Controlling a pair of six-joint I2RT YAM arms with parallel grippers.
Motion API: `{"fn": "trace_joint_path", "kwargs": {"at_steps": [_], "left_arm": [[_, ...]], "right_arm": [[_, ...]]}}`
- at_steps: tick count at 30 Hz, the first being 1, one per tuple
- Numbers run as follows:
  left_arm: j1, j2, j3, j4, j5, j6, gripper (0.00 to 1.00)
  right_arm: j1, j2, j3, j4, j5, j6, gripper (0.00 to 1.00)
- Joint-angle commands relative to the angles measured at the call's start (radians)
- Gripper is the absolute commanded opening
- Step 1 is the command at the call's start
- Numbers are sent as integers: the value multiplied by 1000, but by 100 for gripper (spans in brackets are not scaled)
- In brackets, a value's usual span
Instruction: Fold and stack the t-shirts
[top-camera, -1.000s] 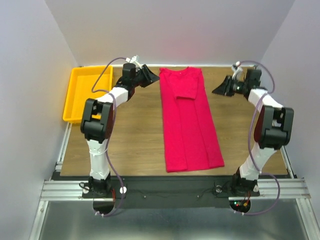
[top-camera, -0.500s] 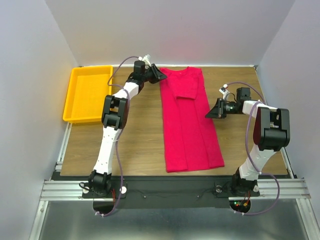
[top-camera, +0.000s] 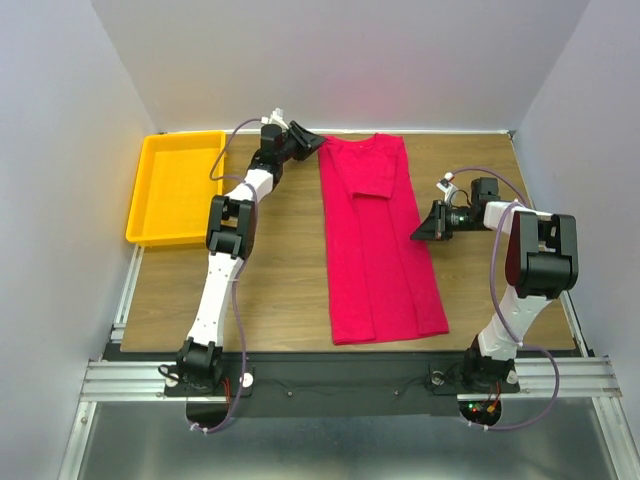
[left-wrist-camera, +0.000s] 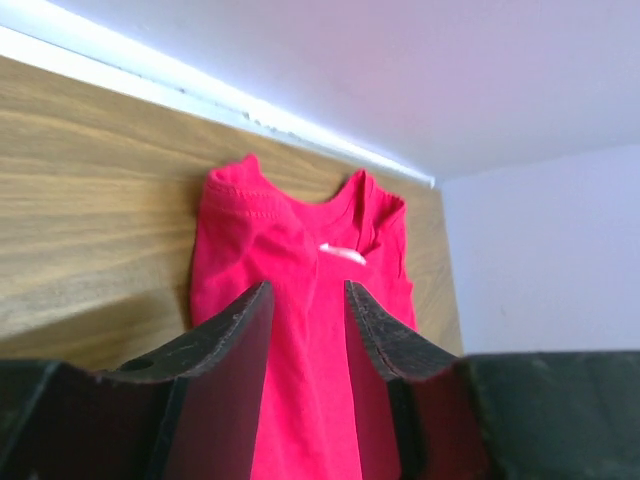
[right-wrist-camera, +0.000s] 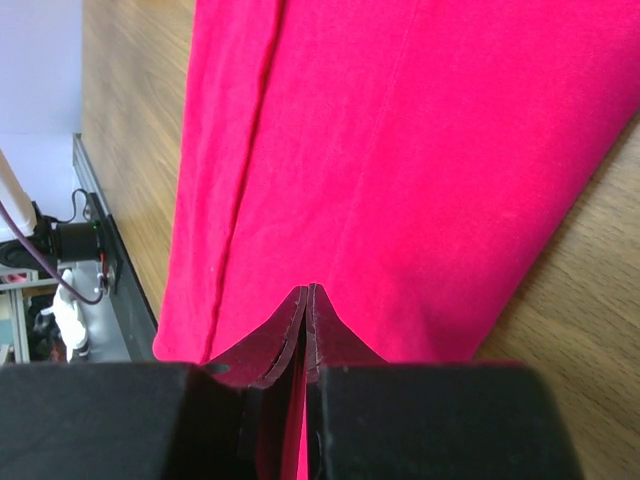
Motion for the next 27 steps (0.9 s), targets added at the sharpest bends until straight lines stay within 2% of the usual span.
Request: {"fn": "trace_joint_path", "kwargs": {"at_steps": [1, 8, 13, 27], "left_arm": [[-1, 23, 91, 122, -45, -96, 47], [-4, 54, 110, 215, -44, -185, 47], [-4, 28, 81, 254, -72, -183, 48], [-38, 114, 157, 211, -136, -278, 53]], "right_arm": [[2, 7, 40, -7, 12, -20, 7], [2, 19, 48, -13, 26, -25, 7], [2, 27, 50, -16, 35, -28, 6], [2, 29, 62, -22, 49, -25, 4]]}}
